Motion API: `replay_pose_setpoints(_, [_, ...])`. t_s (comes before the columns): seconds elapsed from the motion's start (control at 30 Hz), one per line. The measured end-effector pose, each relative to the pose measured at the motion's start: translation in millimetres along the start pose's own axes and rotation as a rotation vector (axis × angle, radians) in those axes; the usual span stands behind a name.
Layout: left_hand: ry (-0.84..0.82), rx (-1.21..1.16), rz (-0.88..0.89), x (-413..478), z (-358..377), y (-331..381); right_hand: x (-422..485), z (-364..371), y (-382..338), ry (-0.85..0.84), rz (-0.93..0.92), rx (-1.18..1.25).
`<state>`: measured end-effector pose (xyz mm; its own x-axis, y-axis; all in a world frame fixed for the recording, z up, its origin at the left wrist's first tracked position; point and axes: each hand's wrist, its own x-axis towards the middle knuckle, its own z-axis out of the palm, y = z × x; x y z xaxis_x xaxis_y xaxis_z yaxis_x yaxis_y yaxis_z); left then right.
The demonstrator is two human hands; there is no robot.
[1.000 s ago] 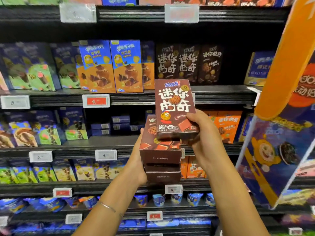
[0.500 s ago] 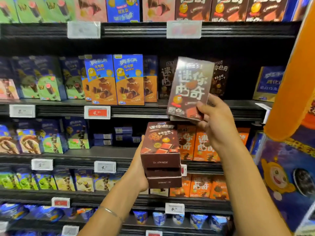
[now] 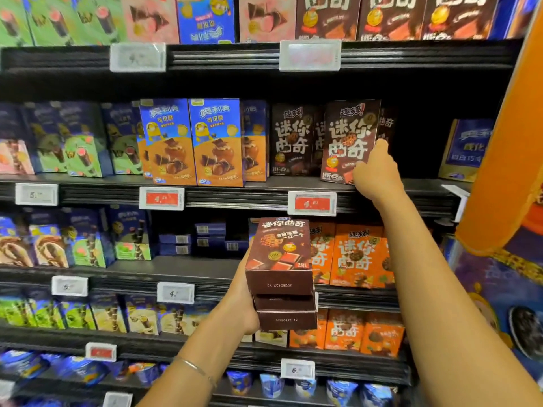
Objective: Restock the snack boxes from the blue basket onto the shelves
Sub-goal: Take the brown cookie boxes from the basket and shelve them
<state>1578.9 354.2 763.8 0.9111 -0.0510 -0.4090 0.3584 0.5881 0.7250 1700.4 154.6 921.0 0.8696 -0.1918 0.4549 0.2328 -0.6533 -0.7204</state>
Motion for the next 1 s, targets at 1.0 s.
replay_pose_setpoints(1.0, [0.059,0.042,-0.012,-6,10,1,46,26,-4,-0.091,0.018,-0.138])
